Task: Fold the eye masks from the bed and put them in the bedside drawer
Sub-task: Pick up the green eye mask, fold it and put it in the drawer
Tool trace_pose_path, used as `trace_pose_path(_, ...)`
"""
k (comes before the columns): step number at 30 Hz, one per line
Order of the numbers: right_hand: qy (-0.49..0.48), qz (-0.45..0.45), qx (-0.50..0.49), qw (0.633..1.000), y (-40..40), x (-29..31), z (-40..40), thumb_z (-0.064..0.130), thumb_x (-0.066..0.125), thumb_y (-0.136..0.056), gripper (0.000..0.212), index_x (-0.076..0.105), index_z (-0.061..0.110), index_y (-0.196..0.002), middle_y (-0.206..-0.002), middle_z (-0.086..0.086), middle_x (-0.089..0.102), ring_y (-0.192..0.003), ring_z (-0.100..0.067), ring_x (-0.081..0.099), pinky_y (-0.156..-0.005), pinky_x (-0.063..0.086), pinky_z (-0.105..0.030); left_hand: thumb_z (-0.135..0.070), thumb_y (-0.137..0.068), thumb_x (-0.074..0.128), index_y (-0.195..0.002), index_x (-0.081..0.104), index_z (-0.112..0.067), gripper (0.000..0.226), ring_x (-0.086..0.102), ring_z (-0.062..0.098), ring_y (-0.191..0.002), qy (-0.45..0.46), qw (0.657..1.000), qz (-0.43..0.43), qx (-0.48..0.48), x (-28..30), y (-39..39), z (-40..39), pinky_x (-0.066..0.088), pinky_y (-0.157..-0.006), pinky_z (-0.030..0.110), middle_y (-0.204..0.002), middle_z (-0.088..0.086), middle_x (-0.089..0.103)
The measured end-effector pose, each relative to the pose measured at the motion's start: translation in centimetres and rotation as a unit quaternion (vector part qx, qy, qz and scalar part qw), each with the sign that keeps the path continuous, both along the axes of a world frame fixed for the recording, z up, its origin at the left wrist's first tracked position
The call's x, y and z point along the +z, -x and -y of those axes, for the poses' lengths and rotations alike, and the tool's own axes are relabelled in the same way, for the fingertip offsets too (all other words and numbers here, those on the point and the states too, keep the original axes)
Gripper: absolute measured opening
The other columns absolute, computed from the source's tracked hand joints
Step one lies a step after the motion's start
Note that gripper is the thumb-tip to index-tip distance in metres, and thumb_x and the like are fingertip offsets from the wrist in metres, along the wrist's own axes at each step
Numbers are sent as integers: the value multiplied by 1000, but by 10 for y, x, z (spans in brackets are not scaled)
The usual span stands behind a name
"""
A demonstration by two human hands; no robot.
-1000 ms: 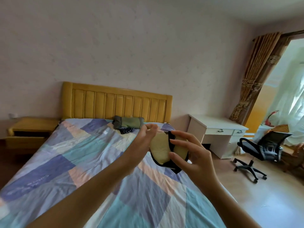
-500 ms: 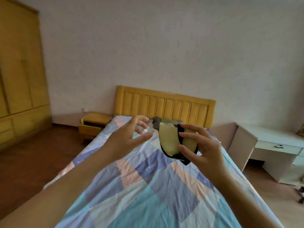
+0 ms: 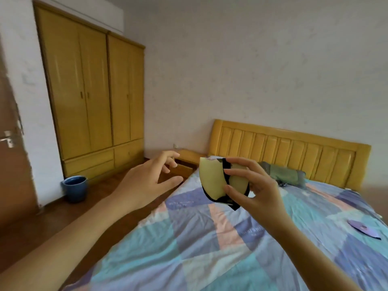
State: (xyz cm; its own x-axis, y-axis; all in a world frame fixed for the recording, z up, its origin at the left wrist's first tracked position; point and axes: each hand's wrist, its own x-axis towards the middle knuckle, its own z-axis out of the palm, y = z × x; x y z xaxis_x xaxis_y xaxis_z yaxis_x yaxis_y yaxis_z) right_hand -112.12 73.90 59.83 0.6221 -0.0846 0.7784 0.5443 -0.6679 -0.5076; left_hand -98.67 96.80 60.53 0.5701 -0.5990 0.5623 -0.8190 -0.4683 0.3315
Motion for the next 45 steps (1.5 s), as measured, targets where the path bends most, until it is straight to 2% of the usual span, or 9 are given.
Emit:
trace_pose_path(4,18,14,36,999,-51,4,-47,33,68,-77,28,70,23,-103,-124,18,56,-117,-12,56,-75,57,-24,-56,-86,50,-131,30,-42,51,53,-3,-100,-15,998,17,53,3,-28,-60,53,-75,26,-117,-26,51)
trace_pose_path(8,9,15,80,997,-110,2,-106,30,68,-77,29,71,17,-103,-125,11,57,-117,-16,57,-75,55,-21,-56,-86,51,-132,31,-41,52,54,-2,-101,-32,995,10,91,5,-65,-132,54,-80,26,-116,-26,51)
trace_pose_path(12,10,11,114,993,-166,-2,-173,28,70,-76,28,72,17,-102,-125,6,59,-118,-13,56,-78,54,-20,-59,-85,49,-129,33,-44,49,55,-3,-101,-43,991,-7,129,-1,-103,-207,49,-80,22,-117,-27,52)
trace_pose_path(17,-5,-4,174,985,-229,-9,-255,13,76,-78,25,72,14,-103,-126,3,58,-120,-11,54,-81,54,-19,-55,-86,51,-126,40,-42,44,55,-3,-98,-79,980,-7,182,1,-135,-290,44,-78,19,-109,-29,52)
trace_pose_path(24,-24,-27,268,963,-316,-6,-348,14,72,-78,25,71,21,-102,-125,12,56,-123,-8,51,-78,57,-22,-50,-88,53,-118,50,-38,32,55,-1,-98,-118,950,8,288,14,-181,-391,46,-85,27,-106,-24,57)
trace_pose_path(28,-38,-42,313,948,-372,-7,-382,33,68,-76,32,71,18,-103,-125,16,55,-124,-7,49,-79,59,-30,-56,-88,47,-118,51,-36,36,57,0,-99,-162,927,27,337,23,-215,-426,47,-86,30,-106,-22,59)
trace_pose_path(35,-46,-30,369,928,-481,-10,-412,17,71,-77,25,72,13,-102,-123,13,56,-123,-6,51,-82,59,-32,-57,-89,46,-120,51,-37,37,57,-4,-98,-194,905,41,376,34,-298,-449,48,-85,26,-109,-23,60)
trace_pose_path(38,-52,-36,392,918,-529,-4,-419,22,71,-76,27,72,15,-101,-123,15,56,-124,-8,50,-80,59,-33,-56,-90,45,-122,51,-35,38,57,-3,-98,-215,895,47,387,43,-336,-455,47,-84,27,-111,-21,60)
trace_pose_path(45,-55,-26,394,917,-615,-1,-437,29,74,-77,27,72,16,-100,-125,7,57,-123,-13,52,-77,60,-40,-54,-90,46,-121,51,-34,37,57,-1,-101,-220,894,49,386,42,-415,-474,47,-82,26,-112,-21,60)
